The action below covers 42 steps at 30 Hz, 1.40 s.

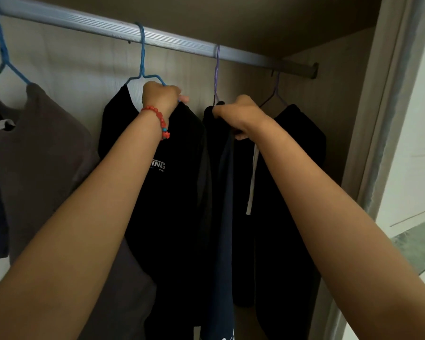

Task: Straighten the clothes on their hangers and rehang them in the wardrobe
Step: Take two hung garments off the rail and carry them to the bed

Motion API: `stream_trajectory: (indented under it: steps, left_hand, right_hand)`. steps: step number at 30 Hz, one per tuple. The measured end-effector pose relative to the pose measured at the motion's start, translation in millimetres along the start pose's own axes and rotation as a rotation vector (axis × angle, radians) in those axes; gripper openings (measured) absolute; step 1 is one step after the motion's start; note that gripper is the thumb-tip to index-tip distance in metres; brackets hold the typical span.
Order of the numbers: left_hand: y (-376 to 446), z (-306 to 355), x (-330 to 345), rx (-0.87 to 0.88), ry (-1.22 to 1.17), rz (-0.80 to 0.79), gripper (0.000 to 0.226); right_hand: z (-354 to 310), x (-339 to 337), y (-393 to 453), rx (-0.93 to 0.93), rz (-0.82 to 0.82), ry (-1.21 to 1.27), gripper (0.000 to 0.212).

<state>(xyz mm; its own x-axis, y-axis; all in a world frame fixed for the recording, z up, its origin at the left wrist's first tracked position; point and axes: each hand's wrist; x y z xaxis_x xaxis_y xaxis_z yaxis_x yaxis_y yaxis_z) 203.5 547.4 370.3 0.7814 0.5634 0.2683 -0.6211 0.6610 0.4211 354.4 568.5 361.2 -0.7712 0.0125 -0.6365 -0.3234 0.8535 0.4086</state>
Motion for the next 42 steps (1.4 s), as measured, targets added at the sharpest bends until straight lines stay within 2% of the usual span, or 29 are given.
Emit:
stream_trajectory:
  steps: [4,9,14,16,19,23,29,31,35,39,42]
  left_hand:
    - [-4.1,18.4,-8.2,-0.139,-0.269,-0.036,0.034]
    - [-8.4,32.9,-17.2,-0.179,-0.315,-0.057,0.039]
    - [-14.9,52.7,-15.2,-0.12,-0.261,-0.062,0.035]
    - [-21.0,63.0,-12.5,-0.055,-0.232,-0.102,0.032]
    - [-36.6,72.7,-10.3,-0.004,-0.172,-0.167,0.039]
    - [-61.9,59.5,-16.6,0.087,-0.159,-0.241,0.038]
    - [-91.0,7.7,-40.4,0.004,-0.128,-0.199,0.039]
    - [-106.9,-13.1,-50.3,-0.054,-0.137,-0.202,0.039]
    - [-150.7,-54.5,-77.2,-0.111,-0.099,-0.239,0.043]
    - [-194.1,-89.8,-103.5,-0.233,-0.124,-0.126,0.041]
    - [-229.4,-107.9,-125.7,-0.205,0.009,-0.128,0.043]
  right_hand:
    - [0.8,-11.1,3.6,-0.01,0.1,-0.179,0.016]
    - [6.0,-19.0,4.1,-0.014,0.173,-0.022,0.039]
    - [5.5,-29.2,0.7,-0.043,0.259,0.102,0.048]
    - [6.2,-33.2,-2.2,-0.086,0.294,0.127,0.05]
    - [12.0,-35.8,-15.2,-0.149,0.337,0.135,0.05]
    - [28.7,-32.1,-47.7,-0.193,0.384,0.162,0.049]
    - [72.2,-10.1,-103.8,-0.126,0.232,0.309,0.033]
    - [96.9,4.1,-121.9,-0.09,0.151,0.36,0.039]
    - [143.1,34.0,-162.4,-0.005,0.018,0.35,0.038]
    - [181.8,65.5,-195.2,0.027,-0.108,0.282,0.037]
    - [200.5,87.2,-214.9,0.048,-0.149,0.26,0.042]
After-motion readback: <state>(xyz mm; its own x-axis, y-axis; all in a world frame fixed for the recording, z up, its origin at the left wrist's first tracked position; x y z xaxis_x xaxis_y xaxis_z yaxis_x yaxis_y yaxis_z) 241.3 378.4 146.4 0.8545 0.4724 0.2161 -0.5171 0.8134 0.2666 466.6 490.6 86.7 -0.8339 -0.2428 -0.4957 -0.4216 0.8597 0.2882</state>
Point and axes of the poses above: each hand's wrist, its own y-axis towards the middle knuckle, its own x-axis out of the palm, z = x × y, and after that the axes turned 7 degrees about -y, right-handed
